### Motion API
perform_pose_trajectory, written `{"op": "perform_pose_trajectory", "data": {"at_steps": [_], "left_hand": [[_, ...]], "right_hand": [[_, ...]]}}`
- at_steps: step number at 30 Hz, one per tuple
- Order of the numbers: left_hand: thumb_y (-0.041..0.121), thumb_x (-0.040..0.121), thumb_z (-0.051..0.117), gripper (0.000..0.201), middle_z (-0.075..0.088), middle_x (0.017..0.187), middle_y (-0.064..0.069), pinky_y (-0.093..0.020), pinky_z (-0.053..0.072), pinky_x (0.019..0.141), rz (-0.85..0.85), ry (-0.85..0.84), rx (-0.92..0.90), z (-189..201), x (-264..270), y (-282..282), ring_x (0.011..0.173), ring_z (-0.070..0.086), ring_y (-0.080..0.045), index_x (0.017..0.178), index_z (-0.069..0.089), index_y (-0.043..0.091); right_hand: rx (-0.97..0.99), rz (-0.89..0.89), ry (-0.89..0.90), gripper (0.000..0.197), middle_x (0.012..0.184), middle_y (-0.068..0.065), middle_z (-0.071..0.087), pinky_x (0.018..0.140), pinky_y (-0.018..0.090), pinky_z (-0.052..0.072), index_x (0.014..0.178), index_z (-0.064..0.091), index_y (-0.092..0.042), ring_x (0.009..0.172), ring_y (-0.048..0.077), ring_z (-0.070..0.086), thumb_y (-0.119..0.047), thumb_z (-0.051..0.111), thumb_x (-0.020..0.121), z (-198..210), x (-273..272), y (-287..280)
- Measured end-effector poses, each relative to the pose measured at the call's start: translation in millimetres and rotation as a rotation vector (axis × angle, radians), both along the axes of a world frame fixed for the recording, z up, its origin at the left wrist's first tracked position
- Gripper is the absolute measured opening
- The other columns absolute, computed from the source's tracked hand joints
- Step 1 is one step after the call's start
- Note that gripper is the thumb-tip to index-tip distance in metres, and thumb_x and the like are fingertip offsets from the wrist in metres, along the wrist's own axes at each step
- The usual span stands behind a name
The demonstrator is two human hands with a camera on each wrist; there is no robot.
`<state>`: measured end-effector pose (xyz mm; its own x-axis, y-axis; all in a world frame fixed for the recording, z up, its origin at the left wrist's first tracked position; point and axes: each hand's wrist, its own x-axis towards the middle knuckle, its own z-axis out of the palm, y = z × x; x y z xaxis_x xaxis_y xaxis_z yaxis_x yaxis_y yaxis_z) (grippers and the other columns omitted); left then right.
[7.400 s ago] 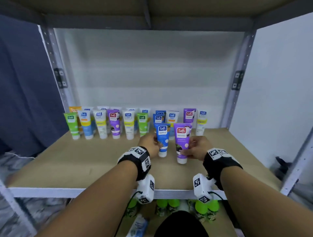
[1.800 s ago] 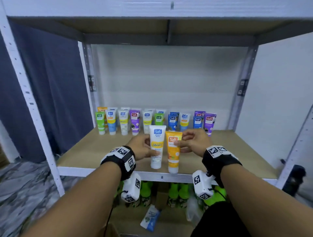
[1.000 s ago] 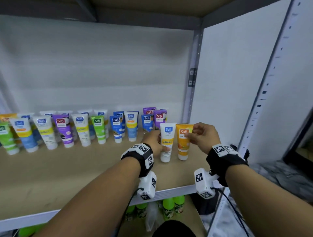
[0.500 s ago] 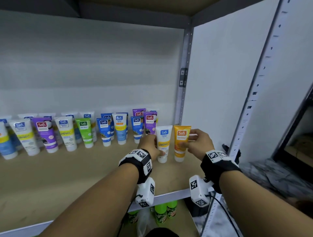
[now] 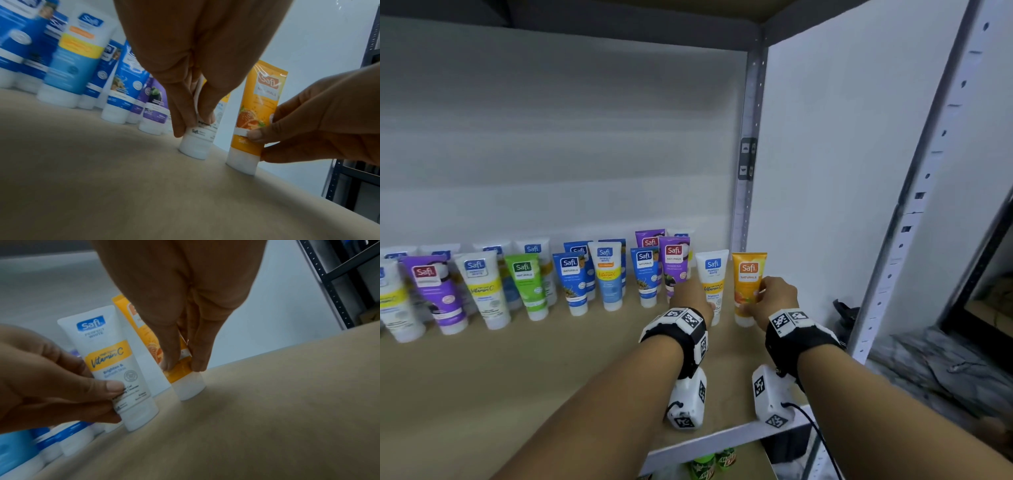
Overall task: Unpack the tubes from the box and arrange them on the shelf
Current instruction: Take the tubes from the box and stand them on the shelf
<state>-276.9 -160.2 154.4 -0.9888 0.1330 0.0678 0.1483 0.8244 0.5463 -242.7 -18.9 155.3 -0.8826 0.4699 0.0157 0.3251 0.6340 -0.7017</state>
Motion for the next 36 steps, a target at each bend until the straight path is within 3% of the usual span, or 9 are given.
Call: {"op": "perform_pose_trajectory", "data": {"at_steps": [12, 20, 25, 31, 36], "left_hand": [[0.017, 0.091, 0.063, 0.035, 0.061, 0.122, -0.014, -0.032, 0.050, 0.087, 0.083, -0.015, -0.062, 2, -91, 60, 0.114, 0.060, -0.029, 0.120, 0.054, 0.001], [0.015, 0.093, 0.060, 0.031, 0.061, 0.120, -0.013, -0.030, 0.050, 0.084, 0.100, -0.014, -0.069, -1, -111, 67, 0.111, 0.061, -0.027, 0.121, 0.054, 0.002], [0.015, 0.096, 0.054, 0.024, 0.063, 0.118, -0.014, -0.030, 0.049, 0.084, 0.038, -0.022, -0.099, -3, -98, 61, 0.109, 0.062, -0.029, 0.116, 0.058, 0.003], [0.016, 0.097, 0.052, 0.027, 0.061, 0.122, -0.013, -0.032, 0.048, 0.089, -0.037, -0.015, -0.153, 3, -60, 30, 0.112, 0.059, -0.029, 0.120, 0.057, 0.005], [0.018, 0.093, 0.058, 0.027, 0.060, 0.120, -0.013, -0.034, 0.049, 0.090, -0.079, -0.043, -0.199, 11, -13, -22, 0.110, 0.058, -0.029, 0.116, 0.060, 0.004]], "right_hand": [[0.072, -0.069, -0.050, 0.038, 0.106, 0.011, 0.067, 0.073, 0.026, 0.049, 0.102, 0.066, -0.008, 0.095, 0.026, 0.066, -0.027, 0.082, 0.074, 2, -99, 34], [0.069, -0.048, -0.034, 0.033, 0.103, 0.011, 0.068, 0.069, 0.025, 0.047, 0.099, 0.066, -0.009, 0.091, 0.025, 0.066, -0.025, 0.081, 0.074, -3, -125, 37], [0.074, -0.045, -0.084, 0.037, 0.095, 0.008, 0.060, 0.067, 0.024, 0.044, 0.098, 0.060, -0.007, 0.083, 0.023, 0.059, -0.025, 0.082, 0.073, 1, -111, 34], [0.162, 0.061, -0.162, 0.052, 0.118, 0.010, 0.063, 0.082, 0.025, 0.048, 0.117, 0.059, -0.006, 0.108, 0.024, 0.062, -0.026, 0.081, 0.075, 11, -68, 12], [0.199, 0.248, -0.134, 0.056, 0.122, 0.004, 0.064, 0.092, 0.025, 0.046, 0.123, 0.060, -0.011, 0.112, 0.018, 0.060, -0.030, 0.080, 0.075, 24, -17, -37]]}}
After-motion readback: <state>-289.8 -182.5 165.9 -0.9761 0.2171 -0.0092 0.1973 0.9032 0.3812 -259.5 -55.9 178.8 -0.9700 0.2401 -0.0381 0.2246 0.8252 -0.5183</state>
